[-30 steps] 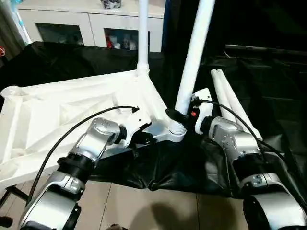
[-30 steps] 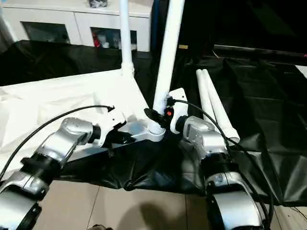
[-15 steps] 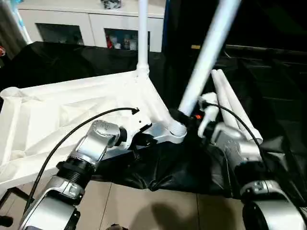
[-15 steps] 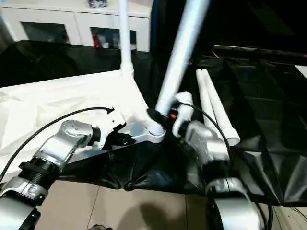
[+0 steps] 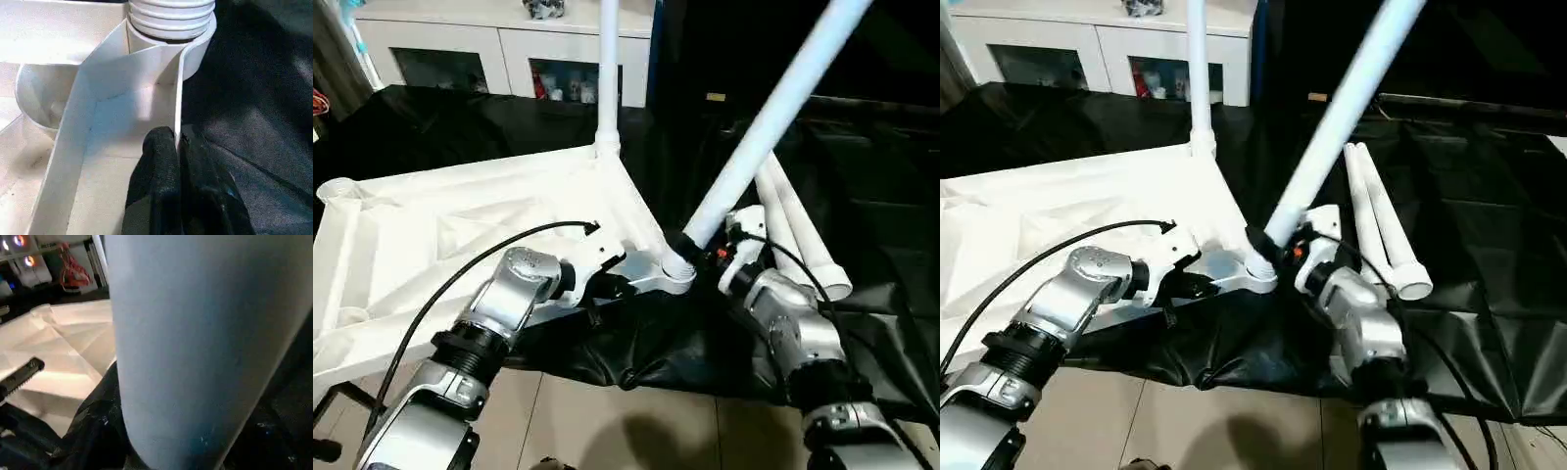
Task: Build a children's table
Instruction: Insert table leg to table base
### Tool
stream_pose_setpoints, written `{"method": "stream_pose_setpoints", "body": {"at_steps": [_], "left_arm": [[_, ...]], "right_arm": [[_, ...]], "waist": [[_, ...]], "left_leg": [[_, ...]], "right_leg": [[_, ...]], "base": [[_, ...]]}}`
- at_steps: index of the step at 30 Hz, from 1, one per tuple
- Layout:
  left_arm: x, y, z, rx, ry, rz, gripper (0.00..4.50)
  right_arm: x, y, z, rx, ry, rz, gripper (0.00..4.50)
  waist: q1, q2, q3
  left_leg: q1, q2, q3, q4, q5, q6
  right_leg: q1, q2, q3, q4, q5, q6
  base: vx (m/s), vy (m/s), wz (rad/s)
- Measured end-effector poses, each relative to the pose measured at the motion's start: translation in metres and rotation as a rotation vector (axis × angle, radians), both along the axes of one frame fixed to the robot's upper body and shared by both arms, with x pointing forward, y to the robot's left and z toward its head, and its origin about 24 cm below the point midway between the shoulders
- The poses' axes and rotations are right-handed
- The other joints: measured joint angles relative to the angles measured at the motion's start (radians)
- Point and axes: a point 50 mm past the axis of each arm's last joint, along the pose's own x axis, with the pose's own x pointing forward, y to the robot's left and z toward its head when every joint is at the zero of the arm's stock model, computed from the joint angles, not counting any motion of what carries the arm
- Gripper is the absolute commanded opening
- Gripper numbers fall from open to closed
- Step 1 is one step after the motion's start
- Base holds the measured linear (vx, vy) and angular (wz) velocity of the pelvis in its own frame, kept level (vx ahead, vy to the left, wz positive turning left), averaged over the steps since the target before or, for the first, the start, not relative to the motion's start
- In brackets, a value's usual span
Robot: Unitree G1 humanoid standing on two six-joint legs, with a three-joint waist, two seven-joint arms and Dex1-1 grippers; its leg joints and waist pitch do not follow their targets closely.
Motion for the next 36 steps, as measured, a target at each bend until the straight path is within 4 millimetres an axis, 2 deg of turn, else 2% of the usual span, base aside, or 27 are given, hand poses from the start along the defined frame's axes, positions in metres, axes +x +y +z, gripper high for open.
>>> {"method": "stream_pose_setpoints", "body": {"at_steps": [6,16,22,30,36], "left_arm": [[0.000,0.001,0.000,0.002,-0.001,-0.001,0.00],[-0.001,0.005,0.000,0.014,0.006,-0.023,0.00],[-0.003,0.013,0.002,0.031,0.018,-0.090,0.00],[-0.010,0.022,0.007,0.076,0.063,-0.203,0.00],[-0.012,0.028,0.009,0.091,0.080,-0.239,0.00]], "right_arm": [[0.001,0.002,0.004,-0.093,-0.022,0.043,1.91],[0.005,0.003,0.006,-0.149,-0.002,0.147,1.91],[0.005,0.002,0.006,-0.140,0.015,0.264,1.91],[-0.006,0.004,0.007,-0.181,0.012,0.504,1.91],[-0.010,0.007,0.007,-0.185,0.000,0.576,1.91]], "waist": [[-0.002,-0.001,-0.001],[-0.004,-0.008,-0.004],[-0.008,-0.019,-0.004],[0.005,-0.035,-0.008],[0.007,-0.039,-0.008]], "left_leg": [[0.000,0.000,0.000,0.000,0.000,0.000],[0.000,0.000,0.000,0.000,0.000,0.000],[0.000,0.000,0.000,-0.001,0.000,0.000],[0.000,0.000,0.000,-0.001,0.000,0.000],[0.000,0.000,0.000,-0.001,0.000,0.000]], "right_leg": [[0.000,0.000,0.000,0.000,0.000,0.000],[0.000,0.000,0.000,0.000,0.000,0.001],[0.000,0.000,0.000,0.000,0.000,0.000],[0.000,0.000,-0.001,0.000,0.000,0.000],[0.000,0.000,-0.001,0.000,0.000,0.000]], "base": [[0.000,0.000,0.00],[0.000,0.000,0.00],[0.000,0.000,0.00],[0.000,0.000,0.00],[0.000,0.000,0.00]]}}
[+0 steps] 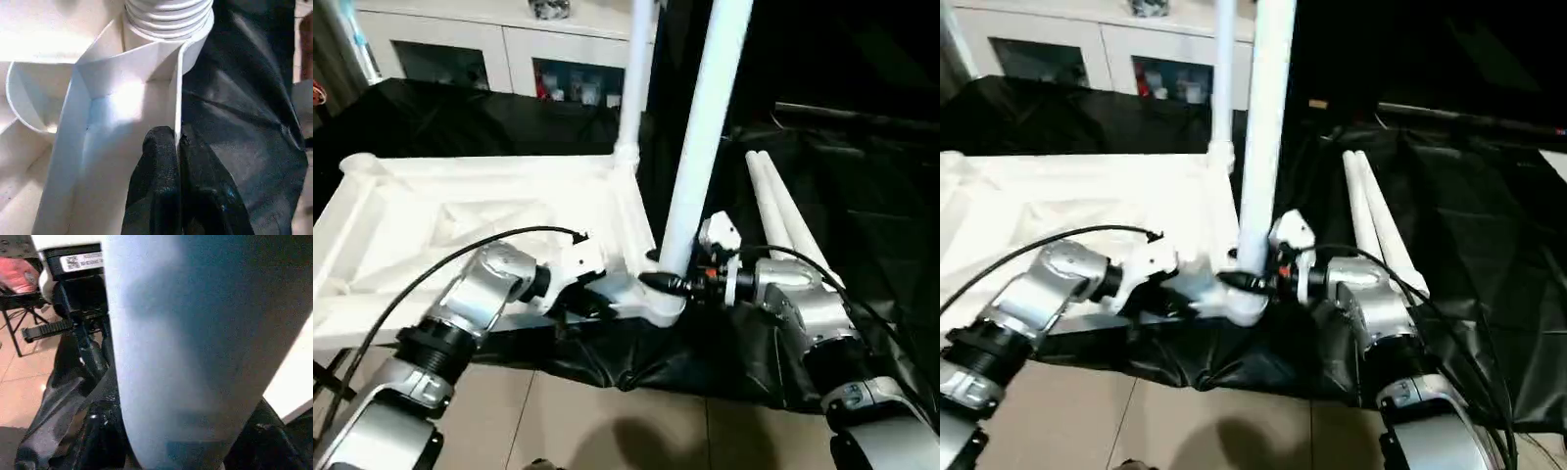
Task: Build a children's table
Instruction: Insert table leg to table base
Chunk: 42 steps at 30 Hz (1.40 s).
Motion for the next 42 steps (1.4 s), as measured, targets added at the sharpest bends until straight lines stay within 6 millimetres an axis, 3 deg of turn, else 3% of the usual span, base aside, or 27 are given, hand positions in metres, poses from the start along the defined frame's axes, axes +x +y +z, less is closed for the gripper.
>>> {"method": "stream_pose_setpoints", "body": {"at_steps": [27,31,36,42], "left_arm": [[0.004,-0.004,-0.002,-0.009,0.005,0.004,0.00],[0.013,-0.008,-0.002,-0.008,-0.033,0.084,0.00],[0.026,-0.028,-0.006,-0.039,-0.080,0.285,0.00],[0.029,-0.051,-0.007,-0.055,-0.115,0.417,0.00]], "right_arm": [[-0.004,0.000,-0.002,0.002,-0.057,-0.022,1.91],[0.007,0.003,-0.007,0.025,-0.056,-0.201,1.91],[0.032,0.007,-0.007,0.022,-0.038,-0.536,1.91],[0.048,0.018,-0.004,0.010,-0.005,-0.741,1.91]], "waist": [[0.013,0.000,0.000],[0.000,0.000,0.001],[-0.014,0.000,0.002],[-0.020,0.003,0.001]], "left_leg": [[0.001,0.000,0.000,0.000,0.000,0.000],[0.001,0.000,0.000,0.000,0.000,0.000],[0.001,0.000,0.000,0.000,0.000,0.000],[0.001,0.000,0.000,-0.002,0.000,-0.001]], "right_leg": [[0.001,0.000,0.000,0.000,0.001,-0.001],[-0.001,0.000,-0.001,0.000,0.004,-0.006],[-0.004,-0.001,-0.001,0.000,0.005,-0.007],[-0.004,0.000,-0.001,-0.001,0.005,-0.007]], "base": [[0.000,0.000,0.00],[0.000,0.000,0.00],[0.000,0.000,0.00],[0.000,0.000,0.00]]}}
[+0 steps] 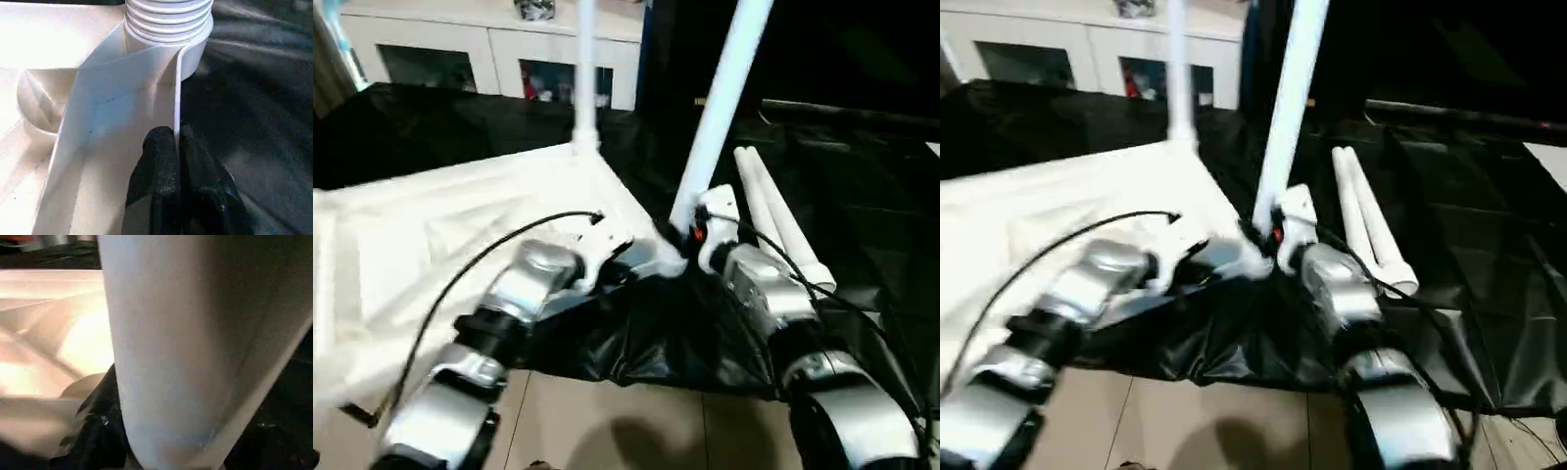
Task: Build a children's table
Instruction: Insert table leg to table base
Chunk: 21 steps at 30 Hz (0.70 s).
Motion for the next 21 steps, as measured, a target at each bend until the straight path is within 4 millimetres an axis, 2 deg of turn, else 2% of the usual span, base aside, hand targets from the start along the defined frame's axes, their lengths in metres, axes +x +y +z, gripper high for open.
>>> {"method": "stream_pose_setpoints", "body": {"at_steps": [5,14,15,17,19,21], "left_arm": [[-0.0001,-0.0109,0.0005,0.009,-0.019,0.045,0.00],[-0.0006,-0.0111,-0.0003,0.018,-0.033,0.065,0.00],[-0.0007,-0.0108,-0.0001,0.018,-0.035,0.065,0.00],[-0.0009,-0.0102,0.0001,0.018,-0.037,0.066,0.00],[-0.0008,-0.0100,0.0002,0.019,-0.038,0.066,0.00],[-0.0009,-0.0100,0.0007,0.018,-0.039,0.063,0.00]], "right_arm": [[0.0058,0.0025,0.0022,-0.002,0.017,-0.082,1.91],[0.0082,0.0073,0.0031,-0.022,0.025,-0.087,1.91],[0.0084,0.0075,0.0033,-0.017,0.026,-0.089,2.26],[0.0090,0.0081,0.0037,-0.009,0.029,-0.091,2.26],[0.0093,0.0085,0.0041,-0.004,0.031,-0.089,2.66],[0.0082,0.0087,0.0010,0.000,0.046,-0.085,2.67]], "waist": [[-0.004,0.000,0.000],[-0.009,0.000,0.000],[-0.009,0.000,0.000],[-0.011,0.000,0.000],[-0.012,0.000,0.000],[-0.011,0.000,0.000]], "left_leg": [[-0.001,0.000,0.000,-0.001,0.000,0.000],[0.000,0.000,0.000,-0.001,0.000,0.000],[0.000,0.000,0.000,-0.001,0.000,0.000],[0.000,0.000,0.000,-0.001,0.000,0.000],[0.000,0.000,0.000,-0.001,0.000,0.000],[-0.001,0.000,0.000,-0.002,0.000,0.000]], "right_leg": [[0.001,0.000,0.000,-0.005,0.000,0.000],[0.001,0.000,0.000,-0.005,0.000,0.000],[0.001,0.000,0.000,-0.005,0.000,0.000],[0.001,0.000,0.000,-0.005,0.000,0.000],[0.000,0.000,0.000,-0.005,0.000,0.000],[0.000,0.000,0.000,-0.006,0.000,0.000]], "base": [[0.000,0.000,0.00],[0.000,0.000,0.00],[0.000,0.000,0.00],[0.000,0.000,0.00],[0.000,0.000,0.00],[0.000,0.000,0.00]]}}
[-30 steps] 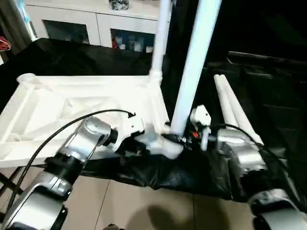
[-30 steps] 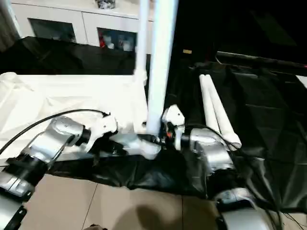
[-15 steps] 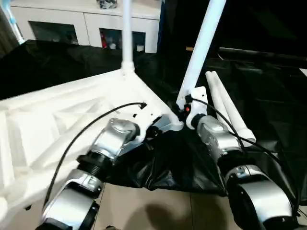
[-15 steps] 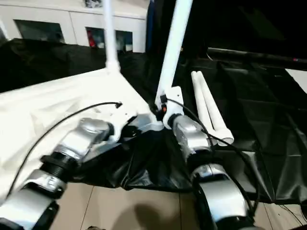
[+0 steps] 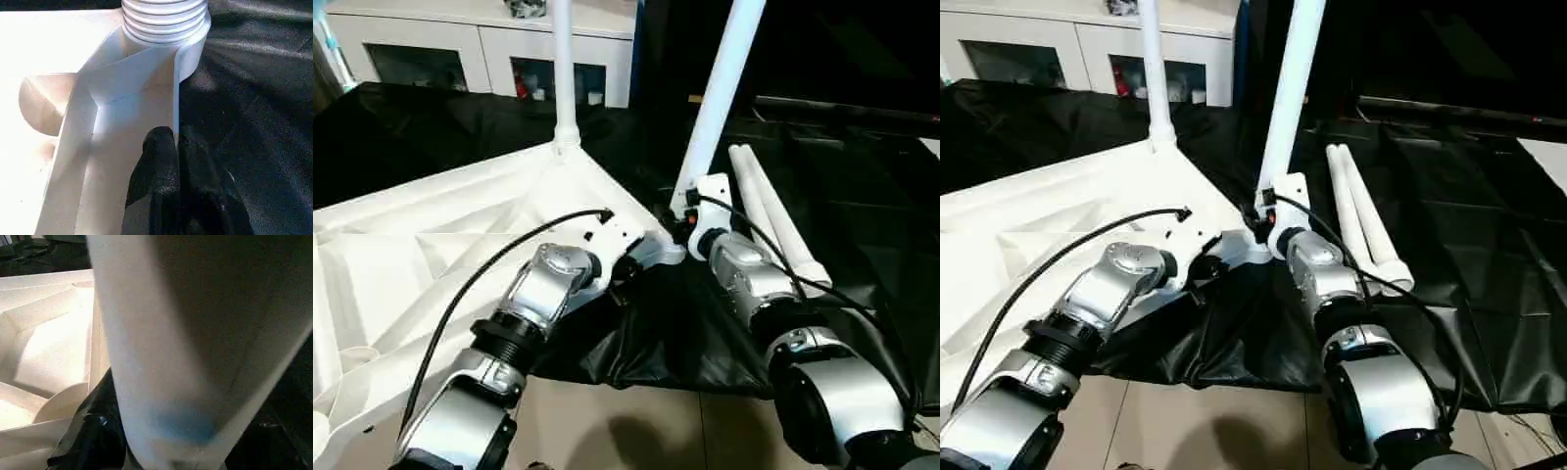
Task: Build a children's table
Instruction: Insert table leg to table base, then rotate leg to tighten
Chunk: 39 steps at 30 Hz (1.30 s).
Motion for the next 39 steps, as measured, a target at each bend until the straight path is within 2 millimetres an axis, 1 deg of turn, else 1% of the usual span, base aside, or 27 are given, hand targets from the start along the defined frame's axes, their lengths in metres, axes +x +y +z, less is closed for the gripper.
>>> {"method": "stream_pose_setpoints", "body": {"at_steps": [1,2,3,6,7,8,11,12,13,20,24,31,34,35,36,39], "left_arm": [[-0.001,0.001,0.000,-0.001,-0.001,-0.004,0.00],[-0.001,0.002,0.001,-0.002,-0.003,-0.008,0.00],[-0.001,0.003,0.001,-0.002,-0.005,-0.010,0.00],[-0.003,0.005,0.002,-0.002,-0.009,-0.017,0.00],[-0.003,0.006,0.002,-0.002,-0.008,-0.019,0.00],[-0.003,0.006,0.002,-0.002,-0.007,-0.022,0.00],[-0.003,0.008,0.003,-0.003,-0.008,-0.029,0.00],[-0.003,0.008,0.003,-0.004,-0.007,-0.032,0.00],[-0.003,0.009,0.004,-0.006,-0.006,-0.037,0.00],[-0.007,0.016,0.006,-0.026,0.008,-0.124,0.00],[-0.010,0.021,0.006,-0.032,0.021,-0.197,0.00],[-0.018,0.030,0.007,-0.034,0.048,-0.335,0.00],[-0.019,0.034,0.008,-0.031,0.055,-0.375,0.00],[-0.020,0.035,0.009,-0.031,0.058,-0.391,0.00],[-0.020,0.036,0.009,-0.031,0.061,-0.402,0.00],[-0.022,0.037,0.009,-0.022,0.064,-0.427,0.00]], "right_arm": [[-0.001,0.000,-0.001,0.004,0.005,0.006,2.71],[-0.001,0.000,-0.001,0.014,0.002,0.023,2.98],[-0.001,-0.001,0.000,0.017,0.001,0.035,2.98],[-0.002,-0.001,0.001,0.028,-0.005,0.083,3.26],[-0.002,-0.001,0.001,0.030,-0.006,0.096,3.26],[-0.002,-0.001,0.002,0.031,-0.008,0.105,3.45],[-0.002,-0.001,0.003,0.033,-0.012,0.141,3.71],[-0.003,-0.001,0.003,0.032,-0.014,0.150,3.71],[-0.003,-0.002,0.004,0.028,-0.017,0.166,3.90],[-0.011,-0.017,0.003,-0.007,-0.029,0.339,3.90],[-0.018,-0.028,0.001,-0.036,-0.010,0.456,3.90],[-0.033,-0.046,0.000,-0.112,0.028,0.660,3.90],[-0.037,-0.049,-0.001,-0.128,0.050,0.721,3.90],[-0.039,-0.050,0.000,-0.140,0.051,0.746,3.76],[-0.040,-0.051,0.001,-0.144,0.053,0.760,3.76],[-0.042,-0.052,0.001,-0.151,0.058,0.775,3.56]], "waist": [[0.000,0.000,0.000],[-0.001,0.001,0.001],[-0.002,0.001,0.001],[-0.003,0.003,0.002],[-0.003,0.004,0.002],[-0.003,0.005,0.003],[-0.004,0.007,0.004],[-0.003,0.007,0.005],[-0.003,0.008,0.006],[0.005,0.017,0.011],[0.015,0.019,0.013],[0.034,0.020,0.013],[0.037,0.020,0.014],[0.037,0.020,0.014],[0.037,0.020,0.014],[0.037,0.020,0.014]], "left_leg": [[-0.001,0.000,0.000,-0.001,0.000,0.000],[-0.001,0.000,0.000,-0.001,0.000,0.000],[-0.001,0.000,0.000,-0.002,0.000,0.000],[-0.001,0.000,0.000,-0.003,0.000,0.000],[-0.001,0.000,0.000,-0.004,0.000,0.000],[-0.001,0.000,0.000,-0.004,0.000,0.000],[-0.001,0.000,0.000,-0.004,0.000,0.000],[-0.001,0.000,0.000,-0.004,0.000,0.000],[-0.001,0.000,0.000,-0.004,0.000,0.000],[-0.003,0.000,0.000,-0.005,0.000,0.000],[-0.003,0.000,0.000,-0.005,0.000,0.000],[-0.003,0.001,0.001,-0.004,0.000,0.000],[-0.003,0.001,0.001,-0.004,0.000,0.000],[-0.003,0.001,0.001,-0.004,0.000,0.000],[-0.003,0.001,0.001,-0.004,0.000,0.000],[-0.002,0.001,0.001,-0.004,0.000,0.000]], "right_leg": [[-0.001,0.000,0.000,0.000,0.000,0.000],[-0.001,0.000,0.000,-0.001,0.000,0.000],[-0.001,0.000,0.000,-0.001,0.000,0.000],[-0.002,0.001,0.000,-0.001,0.000,0.000],[-0.003,0.001,0.000,-0.001,0.000,0.000],[-0.003,0.001,0.000,-0.001,0.000,0.000],[-0.003,0.001,0.000,-0.002,0.000,0.000],[-0.003,0.001,0.000,-0.002,0.000,0.000],[-0.003,0.001,0.000,-0.002,0.000,0.000],[-0.003,0.001,-0.001,-0.005,0.000,0.000],[-0.002,0.001,-0.001,-0.005,0.000,0.000],[-0.002,0.001,-0.002,-0.005,0.000,0.000],[-0.002,0.000,-0.002,-0.005,0.000,0.000],[-0.002,0.000,-0.002,-0.005,0.000,0.000],[-0.001,0.000,-0.002,-0.005,0.000,0.000],[-0.001,0.000,-0.002,-0.004,0.000,0.000]], "base": [[0.000,0.000,0.00],[0.000,0.000,0.00],[0.000,0.000,0.00],[0.000,0.000,0.00],[0.000,0.000,0.00],[0.000,0.000,0.00],[0.000,0.000,0.00],[0.000,0.000,0.00],[0.000,0.000,0.00],[0.000,0.000,0.00],[0.000,0.000,0.00],[0.000,0.000,0.00],[0.000,0.000,0.00],[0.000,0.000,0.00],[0.000,0.000,0.00],[0.000,0.000,0.00]]}}
